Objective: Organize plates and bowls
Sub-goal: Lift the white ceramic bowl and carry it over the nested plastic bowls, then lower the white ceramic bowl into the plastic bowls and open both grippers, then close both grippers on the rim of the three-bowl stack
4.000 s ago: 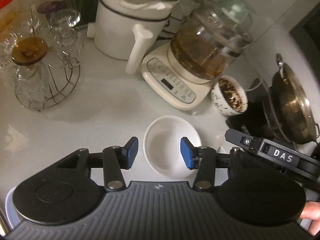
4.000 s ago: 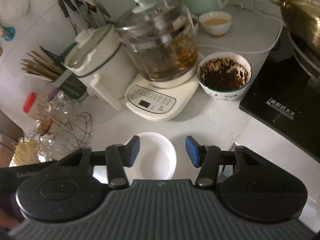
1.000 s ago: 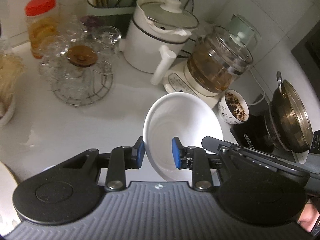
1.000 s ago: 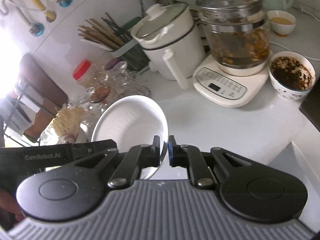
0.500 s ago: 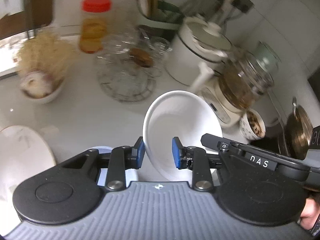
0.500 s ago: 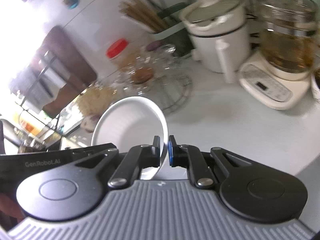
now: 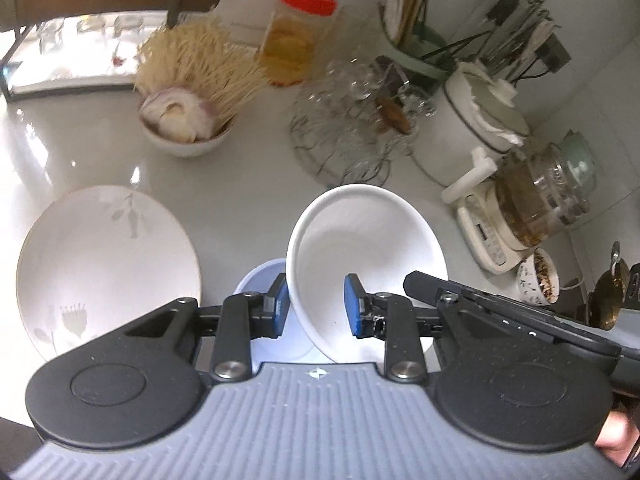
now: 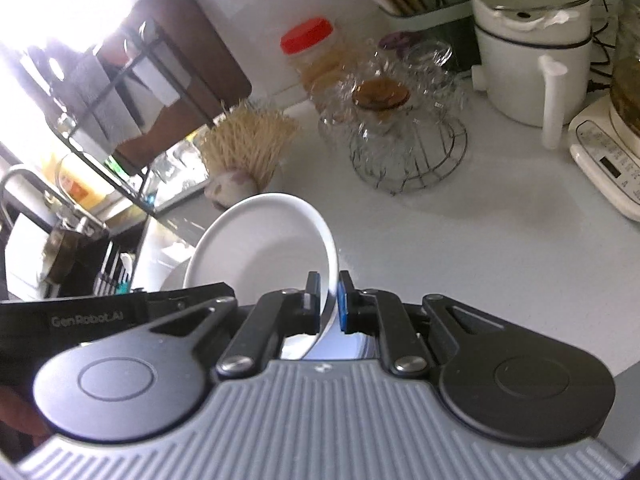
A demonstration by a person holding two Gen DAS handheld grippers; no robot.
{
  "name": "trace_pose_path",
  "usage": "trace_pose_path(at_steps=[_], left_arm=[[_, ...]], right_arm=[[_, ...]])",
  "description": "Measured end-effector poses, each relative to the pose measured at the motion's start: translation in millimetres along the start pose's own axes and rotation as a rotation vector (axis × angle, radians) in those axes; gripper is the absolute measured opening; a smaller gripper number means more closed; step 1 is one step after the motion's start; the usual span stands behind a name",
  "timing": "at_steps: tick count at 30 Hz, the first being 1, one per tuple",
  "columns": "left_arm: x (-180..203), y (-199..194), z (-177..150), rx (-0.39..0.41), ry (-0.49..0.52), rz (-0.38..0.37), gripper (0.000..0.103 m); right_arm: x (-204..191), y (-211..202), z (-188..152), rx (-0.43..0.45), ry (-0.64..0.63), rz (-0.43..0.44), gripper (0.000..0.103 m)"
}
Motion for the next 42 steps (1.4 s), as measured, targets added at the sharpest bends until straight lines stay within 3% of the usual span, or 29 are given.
trace_pose_path(at_steps=[10, 23, 24, 25, 26, 30, 35, 42], left_arm=[[-24.5, 34.7, -17.3, -0.114, -0.034, 0.008, 0.032], [-38.6, 44.4, -15.9, -0.125, -0.06, 0.034, 0.032], [-40.2, 44.7, -14.9, -0.126, -0.067, 0.033, 0.041], [-41.6, 44.6, -13.5, -0.121, -0.071, 0.04, 0.056], [-43.1, 43.5, -12.6, -0.113, -0.074, 0.054, 0.061], [-43.9, 39.4, -8.5, -0.087, -0.071, 0.049, 0.062], [-47.0, 33.7, -5.0, -0.053, -0.077, 0.037, 0.062], [-48.1, 41.0, 5.2, -0.029, -0.074, 0.025, 0.062]], right_arm=[[5.5, 36.0, -15.8, -0.077, 0.034, -0.051, 0.013], [0.7, 51.2, -14.9, -0.122, 0.024, -0.047, 0.013], [0.7, 51.7, -14.1, -0.125, 0.026, -0.044, 0.013], [1.4, 51.9, -12.7, -0.128, 0.025, -0.042, 0.013], [1.5, 51.5, -11.6, -0.129, 0.024, -0.035, 0.013], [5.2, 44.4, -4.6, -0.095, 0.047, -0.009, 0.056], [12.3, 42.4, 2.2, -0.075, 0.076, -0.022, 0.057], [25.9, 73.3, -2.5, -0.127, 0.155, -0.001, 0.057]])
Point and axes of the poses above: each gripper's, at about its wrist camera, not at the fingertips, and y roughly the way its jaws point, x to its right, z to its top, the point moved 7 cm from there along y, roughly the way its jaws point, and after that the axes turned 11 degrees about -x, right-handed, at the moved point
